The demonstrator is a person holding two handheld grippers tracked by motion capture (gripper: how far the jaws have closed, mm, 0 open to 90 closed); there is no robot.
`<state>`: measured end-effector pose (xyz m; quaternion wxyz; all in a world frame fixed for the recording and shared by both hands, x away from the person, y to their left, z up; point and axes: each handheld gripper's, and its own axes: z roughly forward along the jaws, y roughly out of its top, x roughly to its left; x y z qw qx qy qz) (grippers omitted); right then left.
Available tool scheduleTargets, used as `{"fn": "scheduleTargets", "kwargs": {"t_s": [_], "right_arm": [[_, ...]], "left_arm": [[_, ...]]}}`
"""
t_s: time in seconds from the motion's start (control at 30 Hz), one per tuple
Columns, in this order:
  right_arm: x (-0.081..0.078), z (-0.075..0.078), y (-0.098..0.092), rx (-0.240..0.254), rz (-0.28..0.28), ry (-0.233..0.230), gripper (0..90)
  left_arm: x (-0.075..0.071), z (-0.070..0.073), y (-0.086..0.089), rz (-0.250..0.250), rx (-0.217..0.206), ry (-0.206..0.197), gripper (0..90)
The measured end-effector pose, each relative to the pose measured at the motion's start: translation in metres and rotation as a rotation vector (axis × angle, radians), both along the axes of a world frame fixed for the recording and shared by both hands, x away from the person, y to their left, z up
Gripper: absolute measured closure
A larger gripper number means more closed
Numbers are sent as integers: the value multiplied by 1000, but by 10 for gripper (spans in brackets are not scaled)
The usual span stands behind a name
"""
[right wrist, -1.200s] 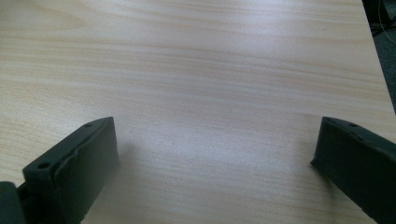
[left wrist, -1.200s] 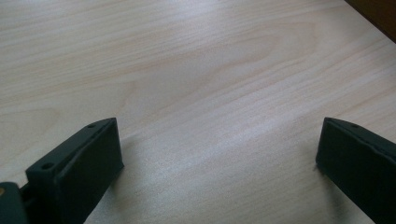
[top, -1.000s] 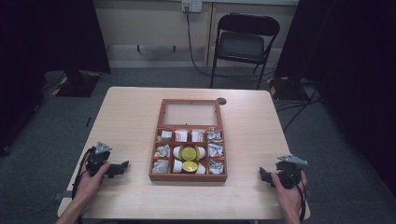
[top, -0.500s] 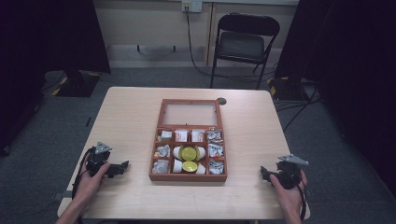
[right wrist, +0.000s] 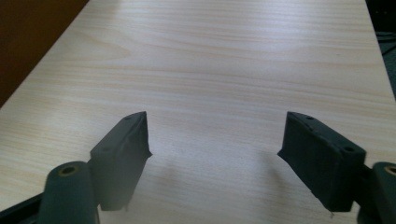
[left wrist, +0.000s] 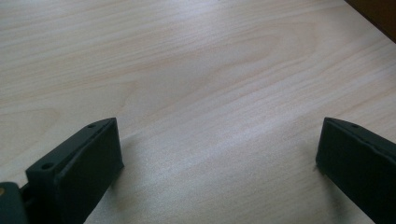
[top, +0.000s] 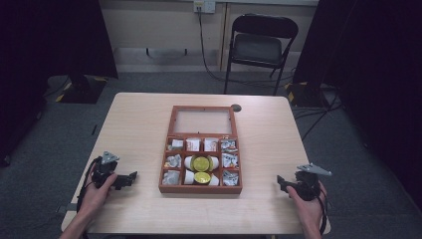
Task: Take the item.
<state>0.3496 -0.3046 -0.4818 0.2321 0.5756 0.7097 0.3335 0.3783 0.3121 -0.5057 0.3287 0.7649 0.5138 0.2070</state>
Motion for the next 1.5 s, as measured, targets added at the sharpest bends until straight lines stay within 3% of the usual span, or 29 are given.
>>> {"fn": "scheduleTargets", "kwargs": {"t_s": [0.97,1.1,1.23,1.37,1.5], "right_arm": [[-6,18,23,77,135,-56,359],[-6,23,28,73,132,-88,405],[-6,26,33,88,149,-88,408],[-5,29,37,134,174,-86,405],[-6,40,42,145,190,-115,405]], "left_arm": [[0,0,0,2,-3,-1,0],[0,0,0,2,-4,-1,0],[0,0,0,3,-3,-1,0],[0,0,0,2,-3,-1,0],[0,0,0,2,-3,-1,0]]}}
